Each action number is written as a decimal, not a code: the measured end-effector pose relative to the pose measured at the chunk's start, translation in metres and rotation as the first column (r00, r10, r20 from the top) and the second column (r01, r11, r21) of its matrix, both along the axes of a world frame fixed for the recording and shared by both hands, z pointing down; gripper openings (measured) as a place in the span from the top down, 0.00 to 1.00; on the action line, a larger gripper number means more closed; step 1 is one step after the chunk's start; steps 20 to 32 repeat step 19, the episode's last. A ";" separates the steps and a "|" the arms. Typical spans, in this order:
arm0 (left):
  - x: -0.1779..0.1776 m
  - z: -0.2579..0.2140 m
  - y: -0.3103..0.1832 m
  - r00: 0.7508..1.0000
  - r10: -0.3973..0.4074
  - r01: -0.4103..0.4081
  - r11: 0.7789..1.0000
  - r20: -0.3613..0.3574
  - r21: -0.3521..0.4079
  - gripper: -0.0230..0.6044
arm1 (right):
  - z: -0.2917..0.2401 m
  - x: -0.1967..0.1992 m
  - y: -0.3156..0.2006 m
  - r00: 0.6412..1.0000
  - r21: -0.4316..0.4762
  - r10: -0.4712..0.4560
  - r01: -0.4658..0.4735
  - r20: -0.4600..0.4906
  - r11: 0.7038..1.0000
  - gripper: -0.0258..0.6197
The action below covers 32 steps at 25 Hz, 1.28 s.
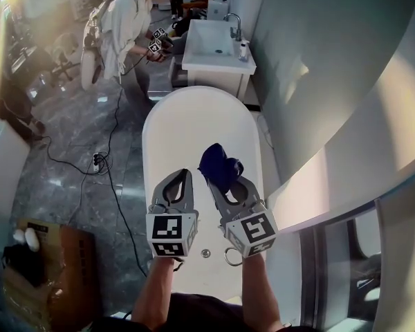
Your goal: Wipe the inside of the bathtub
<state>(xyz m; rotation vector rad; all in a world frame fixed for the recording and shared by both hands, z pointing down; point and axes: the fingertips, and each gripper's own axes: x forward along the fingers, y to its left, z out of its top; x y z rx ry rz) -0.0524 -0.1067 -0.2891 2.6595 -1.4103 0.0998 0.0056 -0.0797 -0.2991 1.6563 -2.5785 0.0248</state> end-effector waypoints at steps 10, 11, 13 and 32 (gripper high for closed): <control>0.007 0.004 0.008 1.000 0.020 -0.020 1.000 0.009 0.010 0.96 | 0.011 0.004 0.004 1.000 -0.016 0.024 -0.024 0.001 1.000 0.81; 0.009 0.004 0.008 1.000 0.024 -0.024 1.000 0.016 0.019 0.96 | 0.010 0.004 0.004 1.000 -0.012 0.024 -0.024 0.000 1.000 0.81; 0.012 0.001 0.009 0.999 0.031 -0.032 0.999 0.030 0.036 0.96 | 0.009 0.006 0.005 1.000 -0.002 0.026 -0.026 0.000 1.000 0.81; 0.010 0.001 0.010 0.999 0.036 -0.038 0.999 0.035 0.038 0.96 | 0.010 0.007 0.005 0.999 0.005 0.036 -0.036 -0.007 0.999 0.81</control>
